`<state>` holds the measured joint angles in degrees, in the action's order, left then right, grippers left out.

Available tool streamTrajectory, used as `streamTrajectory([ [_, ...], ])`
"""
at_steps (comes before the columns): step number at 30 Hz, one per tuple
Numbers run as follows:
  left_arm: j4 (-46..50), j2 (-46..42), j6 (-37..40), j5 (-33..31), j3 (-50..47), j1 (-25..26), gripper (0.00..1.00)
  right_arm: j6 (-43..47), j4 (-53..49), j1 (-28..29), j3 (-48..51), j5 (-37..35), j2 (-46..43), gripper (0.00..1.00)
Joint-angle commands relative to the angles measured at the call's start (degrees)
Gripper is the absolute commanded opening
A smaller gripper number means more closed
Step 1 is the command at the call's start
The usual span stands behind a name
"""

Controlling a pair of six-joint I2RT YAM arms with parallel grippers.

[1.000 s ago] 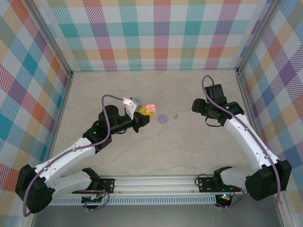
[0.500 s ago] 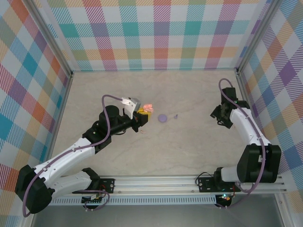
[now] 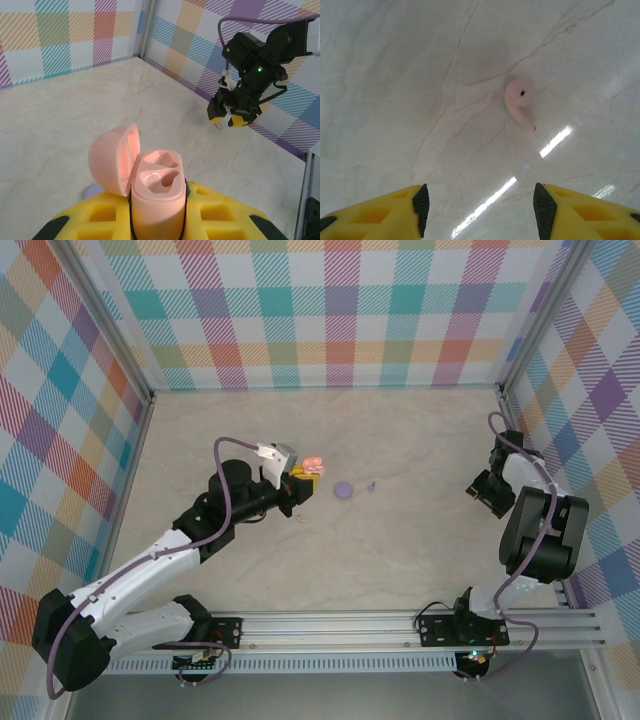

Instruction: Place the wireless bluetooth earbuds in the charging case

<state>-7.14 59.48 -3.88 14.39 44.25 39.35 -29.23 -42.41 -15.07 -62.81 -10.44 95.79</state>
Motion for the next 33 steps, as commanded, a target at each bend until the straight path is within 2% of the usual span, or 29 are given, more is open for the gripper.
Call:
streamTrajectory([
  [1,0.7,0.9,-0.7,0.8,2.7,0.7,0.15,2.5,0.3,-1.1,-2.9,0.0,2.6,0.58],
  [8,0.5,2.3,-1.1,1.5,3.4,0.7,0.15,4.7,0.2,-3.0,-5.4,-1.2,7.5,0.56],
  [20,0.9,2.5,-1.1,1.5,3.4,0.7,0.15,7.0,-0.5,-4.5,-8.6,-2.8,10.3,0.58],
  [28,1.1,2.8,-1.1,1.6,3.7,0.7,0.15,8.3,-2.0,-4.9,-12.2,-3.7,14.1,0.5],
  [33,1.2,3.0,-1.1,1.7,3.7,0.7,0.15,8.5,-2.3,-4.9,-13.0,-3.3,15.8,0.49],
])
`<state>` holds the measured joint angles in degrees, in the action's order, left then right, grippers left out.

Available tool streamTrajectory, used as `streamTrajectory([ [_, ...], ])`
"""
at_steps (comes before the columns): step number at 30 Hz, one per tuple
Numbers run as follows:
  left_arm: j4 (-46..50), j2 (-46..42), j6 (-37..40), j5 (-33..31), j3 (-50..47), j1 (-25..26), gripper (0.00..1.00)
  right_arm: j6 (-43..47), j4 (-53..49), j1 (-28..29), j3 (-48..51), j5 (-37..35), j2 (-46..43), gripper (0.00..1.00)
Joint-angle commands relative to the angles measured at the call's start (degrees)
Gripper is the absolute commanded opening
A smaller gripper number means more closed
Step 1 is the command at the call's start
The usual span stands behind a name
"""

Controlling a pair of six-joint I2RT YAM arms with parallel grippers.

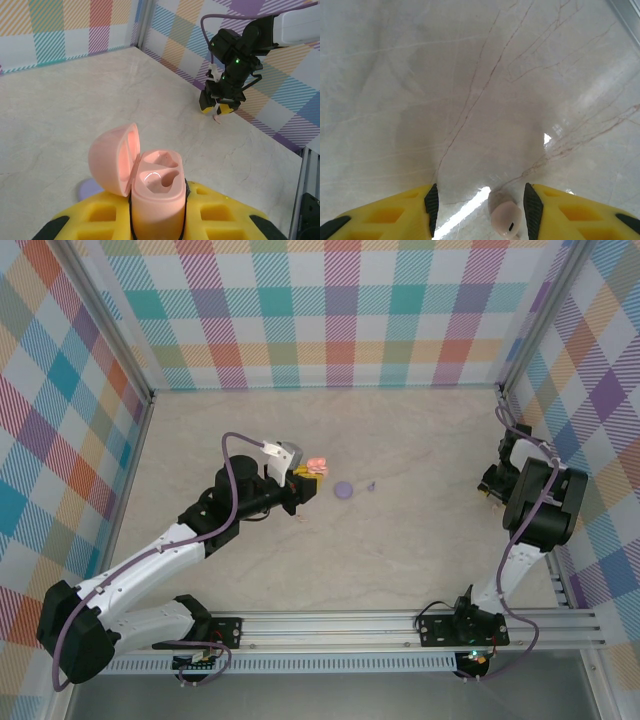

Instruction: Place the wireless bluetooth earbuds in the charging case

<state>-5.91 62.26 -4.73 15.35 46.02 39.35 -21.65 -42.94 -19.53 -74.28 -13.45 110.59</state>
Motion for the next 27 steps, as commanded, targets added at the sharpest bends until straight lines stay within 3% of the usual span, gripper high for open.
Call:
streamTrajectory([
  [1,0.1,0.1,-0.2,0.7,2.0,0.7,0.15,1.0,-1.8,-0.5,-1.7,-0.2,1.3,0.49],
  [11,0.2,0.4,-0.3,0.4,1.9,0.7,0.15,0.8,-3.9,-0.5,-2.1,0.1,3.5,0.46],
  [27,-0.3,1.0,-0.3,0.9,2.2,0.7,0.15,1.9,-4.8,-0.5,1.8,-0.5,-1.0,0.49],
])
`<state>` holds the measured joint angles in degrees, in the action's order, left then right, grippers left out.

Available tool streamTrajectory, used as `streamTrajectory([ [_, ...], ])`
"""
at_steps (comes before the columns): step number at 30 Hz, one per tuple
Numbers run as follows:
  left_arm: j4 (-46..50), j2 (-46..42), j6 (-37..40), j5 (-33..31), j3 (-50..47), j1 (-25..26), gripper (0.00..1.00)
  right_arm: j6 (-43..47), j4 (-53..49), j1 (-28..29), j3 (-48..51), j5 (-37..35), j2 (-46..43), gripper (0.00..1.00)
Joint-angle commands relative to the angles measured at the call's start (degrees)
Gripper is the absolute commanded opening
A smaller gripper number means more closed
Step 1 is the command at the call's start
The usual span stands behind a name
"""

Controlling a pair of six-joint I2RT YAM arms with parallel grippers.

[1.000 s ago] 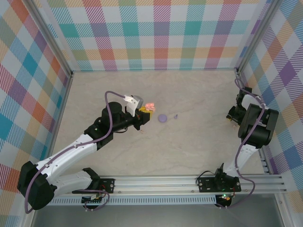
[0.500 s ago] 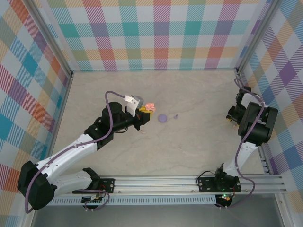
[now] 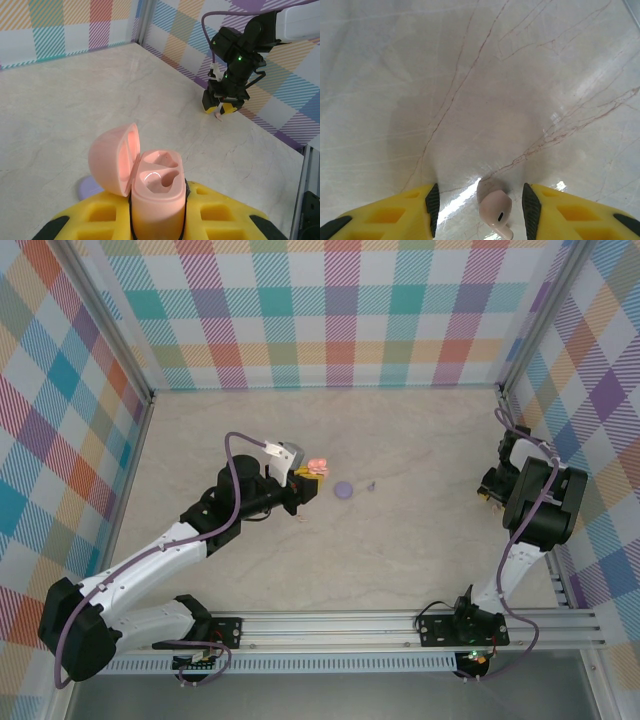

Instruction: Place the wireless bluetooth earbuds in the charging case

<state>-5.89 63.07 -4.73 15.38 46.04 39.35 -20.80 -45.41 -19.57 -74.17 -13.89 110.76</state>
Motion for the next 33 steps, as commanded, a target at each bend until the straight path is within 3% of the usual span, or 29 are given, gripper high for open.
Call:
streamTrajectory([
  [1,-0.4,0.2,-0.3,1.0,2.2,0.7,0.15,1.2,-1.7,-0.5,2.2,0.2,-1.3,0.49],
  [12,0.3,0.1,-0.2,0.9,2.6,0.7,0.15,0.5,-1.2,-0.5,3.0,1.5,0.8,0.42],
  [22,0.0,0.3,-0.4,0.8,2.2,0.7,0.15,1.1,2.0,0.0,7.1,13.5,-2.5,0.31],
  [33,-0.1,-1.3,-0.8,0.0,1.1,0.7,0.15,0.0,1.9,7.8,6.2,17.7,-2.6,0.28],
])
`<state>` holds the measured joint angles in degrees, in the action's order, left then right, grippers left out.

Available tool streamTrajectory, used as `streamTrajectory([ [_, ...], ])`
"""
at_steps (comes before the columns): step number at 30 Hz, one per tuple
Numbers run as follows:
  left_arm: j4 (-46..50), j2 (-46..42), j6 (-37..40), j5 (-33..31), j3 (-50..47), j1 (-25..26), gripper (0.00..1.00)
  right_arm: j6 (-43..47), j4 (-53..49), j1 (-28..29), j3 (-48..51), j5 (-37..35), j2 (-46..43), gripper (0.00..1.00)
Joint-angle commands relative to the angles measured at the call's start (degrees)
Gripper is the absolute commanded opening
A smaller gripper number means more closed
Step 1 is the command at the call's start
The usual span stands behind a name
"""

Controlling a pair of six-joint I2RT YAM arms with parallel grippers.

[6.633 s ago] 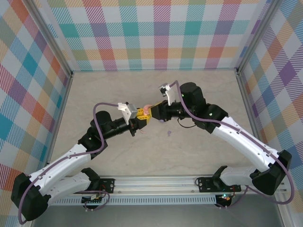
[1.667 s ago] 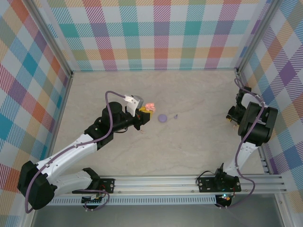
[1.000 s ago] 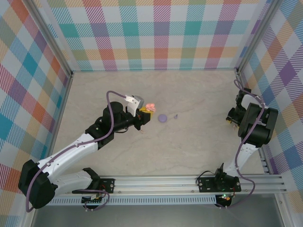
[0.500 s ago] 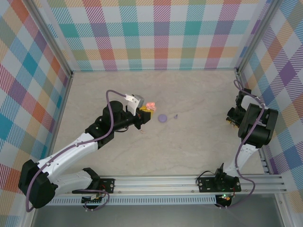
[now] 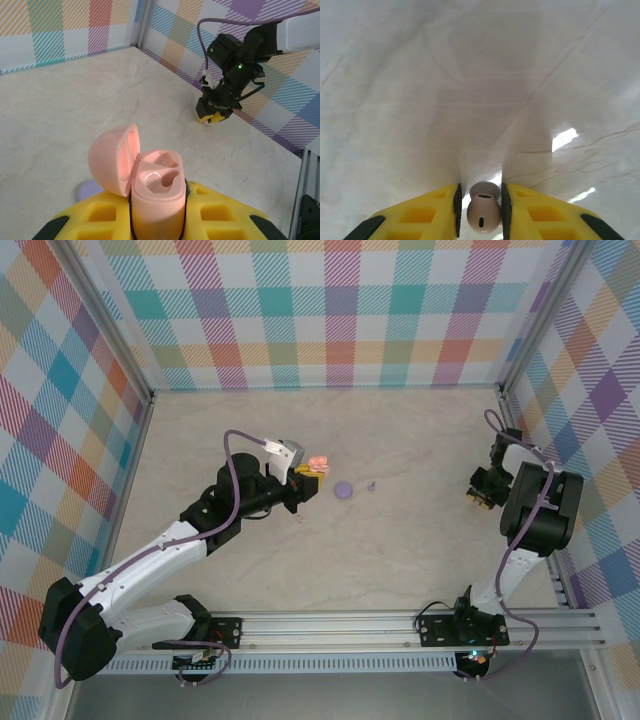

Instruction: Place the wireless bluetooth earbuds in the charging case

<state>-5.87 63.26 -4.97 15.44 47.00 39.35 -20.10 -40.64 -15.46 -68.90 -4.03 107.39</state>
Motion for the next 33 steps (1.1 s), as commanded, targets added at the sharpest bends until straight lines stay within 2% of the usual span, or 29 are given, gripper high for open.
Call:
streamTrajectory([
  [1,-0.1,-1.7,-0.6,-0.3,-0.1,0.7,0.15,-0.8,-2.9,4.9,0.7,8.4,1.0,0.28],
  [15,-0.4,-5.7,-0.7,-2.2,-3.2,0.7,0.15,-3.4,-5.0,20.3,-8.2,11.9,6.5,0.28],
  [18,-0.5,-6.2,-0.8,-2.3,-3.5,0.7,0.15,-3.5,-6.5,22.3,-10.7,10.1,7.3,0.3],
  [27,-0.6,-6.2,-1.0,-1.7,-3.2,0.7,0.15,-3.5,-10.3,22.2,-10.3,-3.6,0.7,0.37],
  [33,-1.0,-5.0,-1.1,-0.9,-2.7,0.7,0.15,-4.0,-8.8,18.5,-4.8,-1.8,-3.5,0.43],
])
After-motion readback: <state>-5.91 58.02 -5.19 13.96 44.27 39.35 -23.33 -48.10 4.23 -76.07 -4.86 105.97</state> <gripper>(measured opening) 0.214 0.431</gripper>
